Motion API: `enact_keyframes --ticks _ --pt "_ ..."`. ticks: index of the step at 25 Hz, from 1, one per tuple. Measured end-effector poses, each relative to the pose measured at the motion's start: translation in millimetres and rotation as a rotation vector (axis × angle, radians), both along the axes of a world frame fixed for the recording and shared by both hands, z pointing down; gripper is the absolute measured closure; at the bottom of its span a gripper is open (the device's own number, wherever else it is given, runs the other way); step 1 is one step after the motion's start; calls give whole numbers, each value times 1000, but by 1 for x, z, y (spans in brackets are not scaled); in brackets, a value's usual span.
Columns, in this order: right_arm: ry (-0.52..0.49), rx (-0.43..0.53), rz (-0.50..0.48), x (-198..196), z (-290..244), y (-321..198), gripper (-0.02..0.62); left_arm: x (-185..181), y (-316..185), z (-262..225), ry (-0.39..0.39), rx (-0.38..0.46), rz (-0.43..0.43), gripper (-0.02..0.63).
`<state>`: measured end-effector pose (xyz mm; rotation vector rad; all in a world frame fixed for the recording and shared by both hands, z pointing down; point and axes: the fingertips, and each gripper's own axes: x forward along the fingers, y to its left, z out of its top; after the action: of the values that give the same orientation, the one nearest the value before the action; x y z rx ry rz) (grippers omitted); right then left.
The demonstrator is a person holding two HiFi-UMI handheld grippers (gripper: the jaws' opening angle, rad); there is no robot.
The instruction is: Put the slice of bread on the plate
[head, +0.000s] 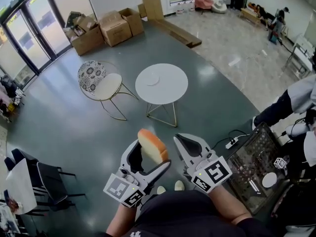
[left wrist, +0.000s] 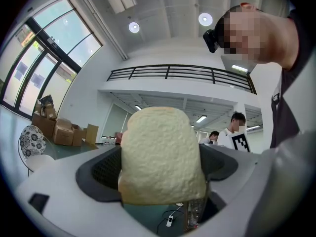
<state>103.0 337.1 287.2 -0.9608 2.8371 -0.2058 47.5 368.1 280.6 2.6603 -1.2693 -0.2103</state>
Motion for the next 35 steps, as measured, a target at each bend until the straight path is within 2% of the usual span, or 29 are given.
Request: enact_keyframes --ticks 10,17,25,35 --pt "-6 -11 6 28 8 -10 588 24 -11 6 -6 -7 -3 106" --pt "-11 -32 16 30 14 -29 588 24 -31 10 -14 -17 -2 106" --pt "7 -50 36 2 20 -85 588 -4 -91 17 -5 -27 19 106" --pt "19 -63 108 -41 20 -170 588 -50 -182 18 -16 -24 83 106"
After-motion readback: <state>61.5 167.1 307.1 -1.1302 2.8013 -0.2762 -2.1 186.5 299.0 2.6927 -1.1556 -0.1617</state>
